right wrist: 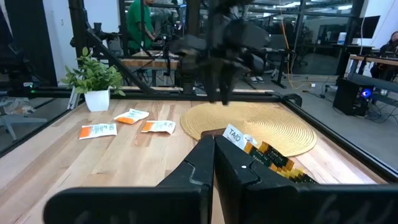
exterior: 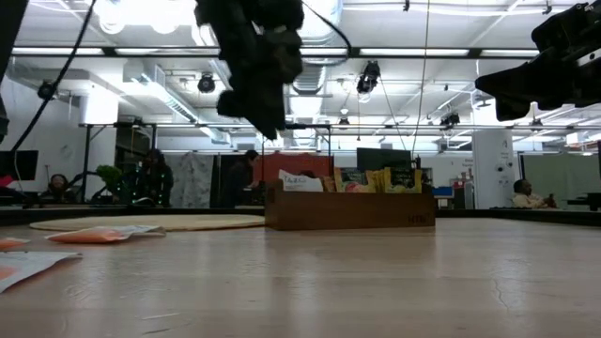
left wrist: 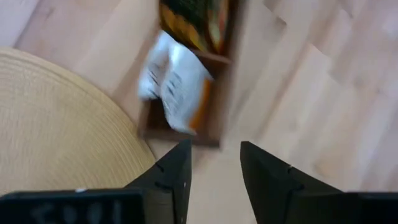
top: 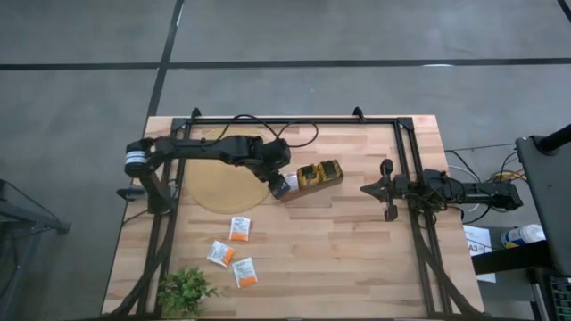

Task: Pick & Place Tea
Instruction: Put the white tea bag into the left section of the wooden organizer

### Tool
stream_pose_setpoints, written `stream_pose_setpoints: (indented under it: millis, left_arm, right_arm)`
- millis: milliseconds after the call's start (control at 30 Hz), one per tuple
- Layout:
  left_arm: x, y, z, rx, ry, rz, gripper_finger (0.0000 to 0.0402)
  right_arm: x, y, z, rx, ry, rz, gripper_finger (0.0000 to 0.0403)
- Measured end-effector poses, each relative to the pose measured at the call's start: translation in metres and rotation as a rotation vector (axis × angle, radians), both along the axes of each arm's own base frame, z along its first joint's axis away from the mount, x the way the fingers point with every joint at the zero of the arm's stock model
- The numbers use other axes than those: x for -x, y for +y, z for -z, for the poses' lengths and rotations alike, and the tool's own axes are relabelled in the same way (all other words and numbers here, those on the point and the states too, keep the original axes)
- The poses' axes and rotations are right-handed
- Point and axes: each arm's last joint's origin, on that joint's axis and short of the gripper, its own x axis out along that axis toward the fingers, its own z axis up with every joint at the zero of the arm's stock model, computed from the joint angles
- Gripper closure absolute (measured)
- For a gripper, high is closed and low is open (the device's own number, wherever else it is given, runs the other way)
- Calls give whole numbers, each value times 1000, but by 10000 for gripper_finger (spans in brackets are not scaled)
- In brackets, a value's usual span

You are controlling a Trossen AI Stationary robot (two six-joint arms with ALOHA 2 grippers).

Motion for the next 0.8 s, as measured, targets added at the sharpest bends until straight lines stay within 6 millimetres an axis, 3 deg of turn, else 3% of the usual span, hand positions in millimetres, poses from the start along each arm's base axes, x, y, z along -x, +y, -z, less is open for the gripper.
stream_pose_setpoints:
  millis: [200, 367, 500, 800]
  left_arm:
    - [21, -42, -24, -11, 23, 76, 271]
    - [34, -76, -30, -34, 48, 182, 271]
    - [46, -88, -20, -91, 110, 343, 271]
    - [87, -101, 10, -109, 87, 429, 266]
  right_arm:
    - [0, 0, 0, 0, 0, 0, 394]
    - [0, 0, 0, 0, 0, 0, 394]
    - [0, 0, 0, 0, 0, 0, 394]
    - [0, 0, 0, 0, -1, 0, 394]
